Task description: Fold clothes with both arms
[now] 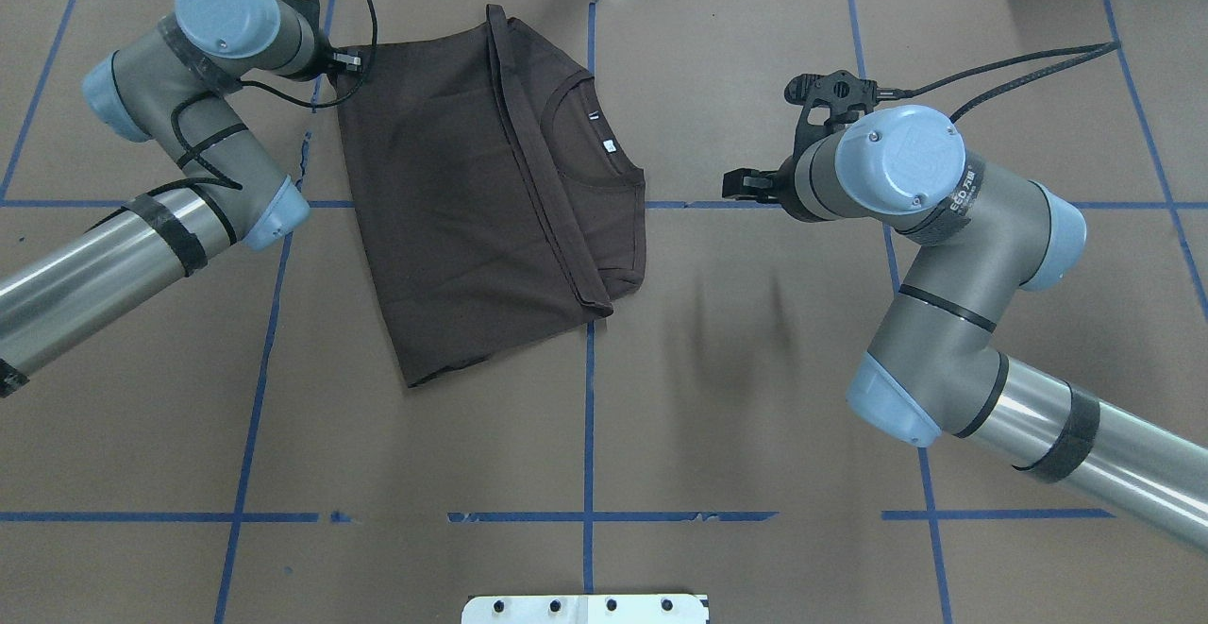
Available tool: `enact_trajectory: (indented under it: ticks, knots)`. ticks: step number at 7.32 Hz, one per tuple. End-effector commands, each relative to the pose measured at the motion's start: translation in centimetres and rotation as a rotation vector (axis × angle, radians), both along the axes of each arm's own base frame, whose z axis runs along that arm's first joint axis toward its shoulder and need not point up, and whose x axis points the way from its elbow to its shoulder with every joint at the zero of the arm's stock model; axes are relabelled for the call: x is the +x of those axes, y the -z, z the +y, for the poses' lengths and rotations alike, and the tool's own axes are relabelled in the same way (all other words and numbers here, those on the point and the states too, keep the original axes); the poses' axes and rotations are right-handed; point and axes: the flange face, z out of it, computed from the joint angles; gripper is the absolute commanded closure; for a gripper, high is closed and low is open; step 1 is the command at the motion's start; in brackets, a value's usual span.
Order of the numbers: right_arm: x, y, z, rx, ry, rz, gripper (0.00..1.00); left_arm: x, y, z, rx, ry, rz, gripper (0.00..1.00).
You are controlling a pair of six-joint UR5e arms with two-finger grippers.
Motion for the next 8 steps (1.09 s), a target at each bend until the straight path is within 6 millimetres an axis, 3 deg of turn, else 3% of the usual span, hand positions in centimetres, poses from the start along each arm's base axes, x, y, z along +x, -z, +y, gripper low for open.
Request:
enact_trajectory:
  ticks: [1, 2, 4, 6, 8]
  knots:
    - [-0.4, 0.5, 0.0, 0.001, 0.001, -0.004, 0.00, -1.8, -1.6, 0.7, 0.046, -0.012, 0.005, 0.01]
    - [-1.7, 2.1, -0.6, -0.003, -0.007, -0.026, 0.00, -3.9, 0.3, 1.6, 0.124, -0.042, 0.012, 0.00]
    - [-7.2, 5.9, -3.9, -0.117, -0.109, -0.088, 0.06, -4.8, 0.2, 4.3, 0.106, -0.138, 0.091, 0.00]
    - [-12.0, 9.1, -4.5, -0.142, -0.179, -0.109, 0.19, -6.7, 0.2, 7.1, 0.129, -0.137, 0.117, 0.00]
    - [-15.2, 8.0, -3.1, -0.147, -0.190, -0.073, 0.33, -6.6, 0.1, 7.2, 0.129, -0.139, 0.117, 0.00]
